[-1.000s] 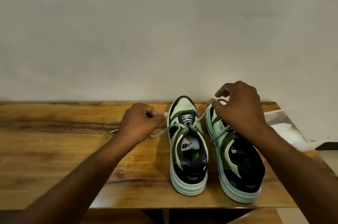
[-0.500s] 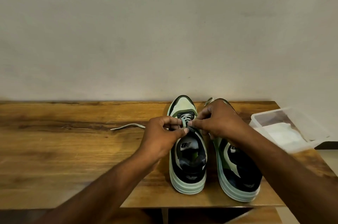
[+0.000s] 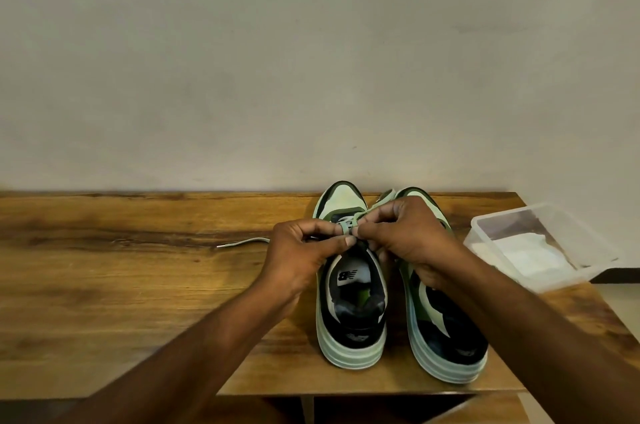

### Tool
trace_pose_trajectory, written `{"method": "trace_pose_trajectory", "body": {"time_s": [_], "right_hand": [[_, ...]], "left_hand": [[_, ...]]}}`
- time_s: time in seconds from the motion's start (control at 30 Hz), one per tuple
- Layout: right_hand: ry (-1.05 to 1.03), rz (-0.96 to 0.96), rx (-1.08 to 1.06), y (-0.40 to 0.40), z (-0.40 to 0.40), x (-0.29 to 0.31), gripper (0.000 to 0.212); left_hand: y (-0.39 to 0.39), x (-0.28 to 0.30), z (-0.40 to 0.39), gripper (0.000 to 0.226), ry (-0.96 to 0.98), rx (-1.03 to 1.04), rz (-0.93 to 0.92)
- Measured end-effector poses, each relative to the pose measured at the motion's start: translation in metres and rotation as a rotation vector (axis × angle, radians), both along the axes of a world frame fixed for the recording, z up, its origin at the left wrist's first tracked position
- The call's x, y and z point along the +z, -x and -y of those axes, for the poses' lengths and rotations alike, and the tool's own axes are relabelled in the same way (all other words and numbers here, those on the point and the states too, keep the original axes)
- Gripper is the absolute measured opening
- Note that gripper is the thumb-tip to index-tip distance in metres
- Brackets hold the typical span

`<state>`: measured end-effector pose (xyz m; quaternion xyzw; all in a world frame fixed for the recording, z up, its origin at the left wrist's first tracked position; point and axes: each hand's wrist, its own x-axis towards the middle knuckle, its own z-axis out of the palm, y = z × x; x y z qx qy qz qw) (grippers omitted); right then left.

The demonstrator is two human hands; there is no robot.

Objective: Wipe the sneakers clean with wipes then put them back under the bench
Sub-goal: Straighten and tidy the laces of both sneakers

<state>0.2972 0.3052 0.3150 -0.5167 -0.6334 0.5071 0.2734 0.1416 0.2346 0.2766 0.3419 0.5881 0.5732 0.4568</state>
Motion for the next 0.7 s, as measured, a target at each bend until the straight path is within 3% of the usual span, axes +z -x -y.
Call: {"method": "trace_pose_trajectory", "body": {"time_s": [0.23,0.7], "right_hand": [[0.128,-0.070,0.039,-0.003,-0.004,-0.002,0.010],[0.189,-0.201,0.028,0.001,-0.002,0.005,0.008]], "left_hand": [[0.002,0.008,-0.004,0.017,-0.044,0.025,0.003],[0.001,0.025,-0.004,0.023,-0.135,0.102,-0.120]]}}
